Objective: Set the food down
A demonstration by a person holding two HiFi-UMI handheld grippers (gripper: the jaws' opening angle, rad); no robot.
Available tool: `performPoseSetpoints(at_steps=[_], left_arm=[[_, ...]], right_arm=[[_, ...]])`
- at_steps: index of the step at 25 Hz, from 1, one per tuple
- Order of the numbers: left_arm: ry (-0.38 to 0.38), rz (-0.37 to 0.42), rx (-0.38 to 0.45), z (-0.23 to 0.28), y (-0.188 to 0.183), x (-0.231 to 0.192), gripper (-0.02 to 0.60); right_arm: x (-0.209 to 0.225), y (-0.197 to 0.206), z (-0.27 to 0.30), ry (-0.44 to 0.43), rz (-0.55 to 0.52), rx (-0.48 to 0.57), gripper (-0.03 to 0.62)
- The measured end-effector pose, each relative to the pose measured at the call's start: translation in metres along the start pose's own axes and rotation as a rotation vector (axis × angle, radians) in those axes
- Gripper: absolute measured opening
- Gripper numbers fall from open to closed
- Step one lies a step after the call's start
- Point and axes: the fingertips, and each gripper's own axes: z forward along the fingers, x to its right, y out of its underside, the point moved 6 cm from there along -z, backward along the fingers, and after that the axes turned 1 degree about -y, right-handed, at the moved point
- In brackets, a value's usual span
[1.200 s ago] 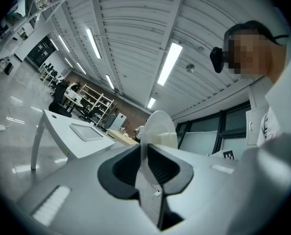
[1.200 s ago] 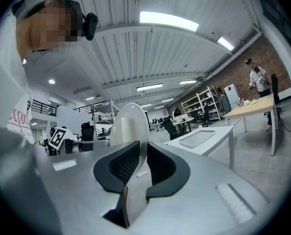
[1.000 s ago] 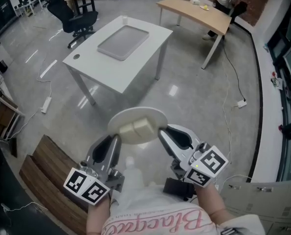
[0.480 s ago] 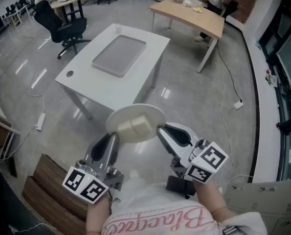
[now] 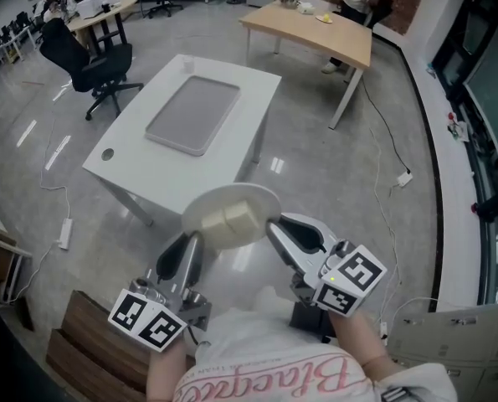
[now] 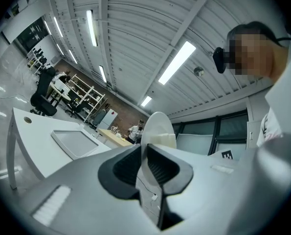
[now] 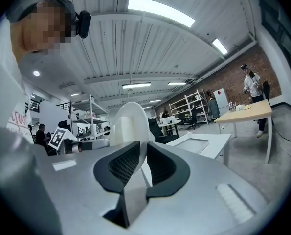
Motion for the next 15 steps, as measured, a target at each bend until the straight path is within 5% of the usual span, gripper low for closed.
performPoseSetpoints(at_steps=[15], left_arm=[[-0.159, 0.008, 0.036, 0.117, -0.009, -0.047, 0.043]], right_arm=[[0.127, -0.032, 0.076, -0.104, 0.018, -0.060, 0.052]])
